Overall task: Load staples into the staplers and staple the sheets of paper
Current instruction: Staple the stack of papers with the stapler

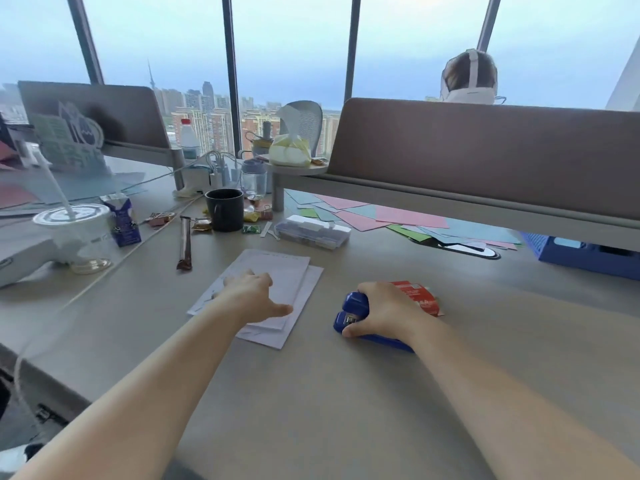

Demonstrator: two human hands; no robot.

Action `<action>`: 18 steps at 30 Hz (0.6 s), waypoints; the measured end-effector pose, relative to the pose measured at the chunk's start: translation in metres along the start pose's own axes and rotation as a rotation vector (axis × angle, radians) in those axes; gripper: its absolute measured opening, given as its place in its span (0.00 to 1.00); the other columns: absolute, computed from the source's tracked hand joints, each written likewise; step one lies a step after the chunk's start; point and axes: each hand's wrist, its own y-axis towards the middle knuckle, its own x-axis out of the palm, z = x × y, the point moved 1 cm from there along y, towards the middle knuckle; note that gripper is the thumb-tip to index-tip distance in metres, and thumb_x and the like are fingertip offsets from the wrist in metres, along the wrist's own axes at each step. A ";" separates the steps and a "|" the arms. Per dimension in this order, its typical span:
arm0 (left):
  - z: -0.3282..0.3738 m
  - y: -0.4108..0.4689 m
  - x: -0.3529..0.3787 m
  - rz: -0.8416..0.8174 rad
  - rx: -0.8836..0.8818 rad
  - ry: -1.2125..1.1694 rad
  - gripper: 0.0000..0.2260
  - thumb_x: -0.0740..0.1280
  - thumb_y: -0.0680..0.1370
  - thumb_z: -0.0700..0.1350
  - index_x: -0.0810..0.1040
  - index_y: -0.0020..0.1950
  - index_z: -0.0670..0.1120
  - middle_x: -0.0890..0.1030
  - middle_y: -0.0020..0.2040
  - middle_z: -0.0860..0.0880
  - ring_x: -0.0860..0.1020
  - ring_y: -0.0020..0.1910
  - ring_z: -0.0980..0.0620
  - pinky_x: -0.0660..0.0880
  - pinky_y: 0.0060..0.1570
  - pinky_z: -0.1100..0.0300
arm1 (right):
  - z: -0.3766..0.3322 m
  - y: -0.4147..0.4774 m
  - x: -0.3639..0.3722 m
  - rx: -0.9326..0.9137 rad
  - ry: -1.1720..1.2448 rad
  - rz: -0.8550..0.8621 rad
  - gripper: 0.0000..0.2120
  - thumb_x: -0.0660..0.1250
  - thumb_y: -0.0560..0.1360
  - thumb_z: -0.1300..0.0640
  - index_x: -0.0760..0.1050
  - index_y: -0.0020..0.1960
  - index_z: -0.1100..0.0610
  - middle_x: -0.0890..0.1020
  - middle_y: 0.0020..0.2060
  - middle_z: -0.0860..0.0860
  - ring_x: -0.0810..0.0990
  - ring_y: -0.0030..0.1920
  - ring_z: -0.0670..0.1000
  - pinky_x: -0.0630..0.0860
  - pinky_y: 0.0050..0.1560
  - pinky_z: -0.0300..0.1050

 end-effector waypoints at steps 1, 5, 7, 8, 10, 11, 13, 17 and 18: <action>-0.010 0.004 0.001 0.003 -0.040 0.003 0.35 0.63 0.69 0.67 0.63 0.70 0.49 0.65 0.70 0.44 0.63 0.69 0.40 0.65 0.66 0.43 | -0.004 0.002 0.000 -0.005 0.002 0.010 0.18 0.75 0.61 0.46 0.70 0.43 0.52 0.77 0.40 0.49 0.76 0.42 0.52 0.68 0.38 0.44; -0.041 0.016 0.002 -0.006 -0.195 0.048 0.43 0.61 0.63 0.70 0.60 0.70 0.46 0.68 0.69 0.43 0.63 0.69 0.39 0.66 0.64 0.39 | -0.012 0.008 0.003 -0.003 0.016 0.018 0.19 0.75 0.61 0.46 0.72 0.45 0.52 0.79 0.43 0.51 0.77 0.44 0.53 0.71 0.42 0.47; -0.046 0.015 0.000 -0.013 -0.235 0.037 0.44 0.64 0.62 0.70 0.60 0.70 0.45 0.70 0.65 0.41 0.66 0.65 0.38 0.69 0.62 0.43 | -0.014 0.011 0.004 -0.002 0.013 0.018 0.19 0.75 0.61 0.46 0.72 0.45 0.52 0.80 0.44 0.51 0.77 0.44 0.53 0.73 0.44 0.47; -0.047 0.014 -0.001 -0.008 -0.245 0.035 0.45 0.66 0.62 0.70 0.61 0.69 0.44 0.71 0.64 0.41 0.68 0.64 0.39 0.71 0.61 0.45 | -0.014 0.013 0.004 -0.001 0.013 0.018 0.19 0.75 0.61 0.46 0.72 0.45 0.51 0.79 0.44 0.50 0.77 0.44 0.53 0.73 0.44 0.47; -0.048 0.011 -0.004 0.003 -0.266 0.032 0.46 0.67 0.59 0.72 0.63 0.67 0.43 0.74 0.61 0.41 0.69 0.62 0.40 0.73 0.58 0.48 | -0.015 0.017 0.006 0.001 0.015 0.016 0.20 0.74 0.61 0.45 0.71 0.46 0.50 0.79 0.45 0.50 0.77 0.45 0.52 0.74 0.45 0.47; -0.048 0.010 -0.005 0.014 -0.274 0.020 0.47 0.68 0.58 0.72 0.64 0.65 0.42 0.74 0.60 0.41 0.70 0.61 0.41 0.73 0.56 0.49 | -0.016 0.018 0.007 0.002 0.015 0.016 0.20 0.74 0.61 0.45 0.71 0.47 0.50 0.79 0.45 0.50 0.77 0.46 0.52 0.74 0.45 0.47; -0.049 0.008 -0.007 0.044 -0.296 -0.029 0.45 0.70 0.59 0.70 0.65 0.63 0.41 0.75 0.58 0.41 0.71 0.60 0.41 0.74 0.54 0.51 | -0.017 0.020 0.008 -0.001 0.012 0.019 0.21 0.74 0.61 0.45 0.72 0.49 0.51 0.80 0.46 0.50 0.77 0.46 0.52 0.75 0.47 0.48; -0.051 0.003 -0.011 0.152 -0.278 -0.230 0.35 0.75 0.64 0.57 0.67 0.62 0.40 0.76 0.56 0.43 0.74 0.56 0.43 0.74 0.55 0.51 | -0.016 0.019 0.008 -0.020 0.009 0.028 0.19 0.74 0.62 0.45 0.72 0.47 0.50 0.79 0.45 0.50 0.77 0.45 0.52 0.74 0.45 0.48; -0.051 0.003 -0.011 0.180 -0.256 -0.278 0.32 0.74 0.67 0.54 0.67 0.63 0.40 0.76 0.56 0.43 0.74 0.56 0.43 0.72 0.56 0.51 | -0.015 0.019 0.008 -0.026 0.008 0.027 0.18 0.74 0.63 0.44 0.71 0.46 0.50 0.79 0.44 0.50 0.77 0.44 0.52 0.73 0.44 0.47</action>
